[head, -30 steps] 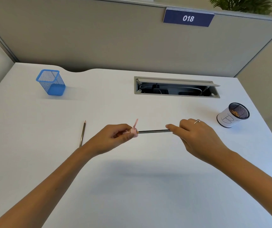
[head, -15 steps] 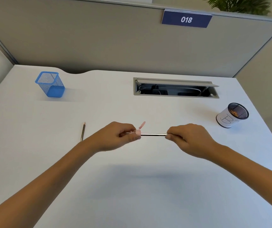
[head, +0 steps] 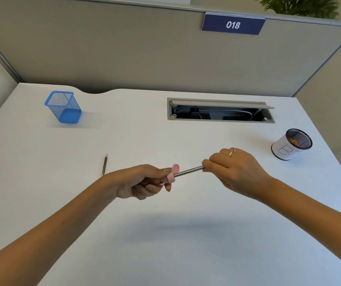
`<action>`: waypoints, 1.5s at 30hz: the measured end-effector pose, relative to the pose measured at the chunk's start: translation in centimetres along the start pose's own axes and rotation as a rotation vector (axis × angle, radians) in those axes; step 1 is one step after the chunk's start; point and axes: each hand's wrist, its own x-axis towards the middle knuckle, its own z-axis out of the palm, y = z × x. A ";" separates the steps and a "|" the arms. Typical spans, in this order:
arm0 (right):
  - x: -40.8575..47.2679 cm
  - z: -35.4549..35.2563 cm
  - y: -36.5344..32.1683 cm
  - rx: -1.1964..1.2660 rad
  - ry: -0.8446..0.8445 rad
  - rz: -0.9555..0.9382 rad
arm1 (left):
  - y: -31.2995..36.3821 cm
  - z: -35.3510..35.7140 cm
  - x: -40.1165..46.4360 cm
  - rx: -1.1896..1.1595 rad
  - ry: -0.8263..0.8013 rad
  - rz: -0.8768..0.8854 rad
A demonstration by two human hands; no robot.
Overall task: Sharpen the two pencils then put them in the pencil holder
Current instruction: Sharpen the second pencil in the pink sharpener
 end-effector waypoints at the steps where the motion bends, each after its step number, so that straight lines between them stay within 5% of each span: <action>1: 0.3 -0.1 0.2 -0.016 0.028 0.003 | 0.0 0.1 0.2 -0.052 -0.013 -0.021; 4: 0.4 0.0 0.6 0.046 -0.038 0.092 | 0.2 0.4 0.5 0.005 0.060 0.028; 9: 1.7 -0.3 0.6 0.505 -0.639 0.535 | -1.2 0.7 1.7 0.820 0.561 0.528; 12: 2.0 -0.3 0.9 0.914 -0.791 0.730 | -2.4 0.4 2.3 1.122 0.675 0.759; 17: 1.3 0.2 0.7 0.823 -0.722 0.605 | -2.0 -0.4 2.2 0.746 0.486 0.556; 21: 0.1 0.9 0.6 0.178 -0.271 0.109 | -0.1 -0.8 1.5 0.175 0.168 0.137; 26: 0.4 0.5 1.4 -0.081 0.067 0.014 | 0.6 -0.3 1.4 -0.228 -0.088 -0.095; 30: 0.2 0.1 0.8 0.063 -0.069 0.097 | 1.2 -0.1 1.0 -0.041 0.028 -0.020; 33: 0.9 -0.3 0.0 0.298 -0.406 0.350 | 1.4 0.1 0.6 0.246 0.170 0.105; 36: 1.8 -0.7 0.6 0.803 -0.697 0.722 | 0.5 0.7 1.0 0.663 0.413 0.369; 39: 2.0 -1.3 1.2 1.183 -0.847 0.900 | -0.4 0.7 1.4 0.953 0.543 0.594; 41: 1.9 -1.4 0.9 1.204 -0.866 0.875 | -0.6 0.2 1.5 0.947 0.531 0.584; 45: 1.8 -1.1 0.0 0.857 -0.694 0.689 | -0.9 -0.2 1.3 0.701 0.423 0.488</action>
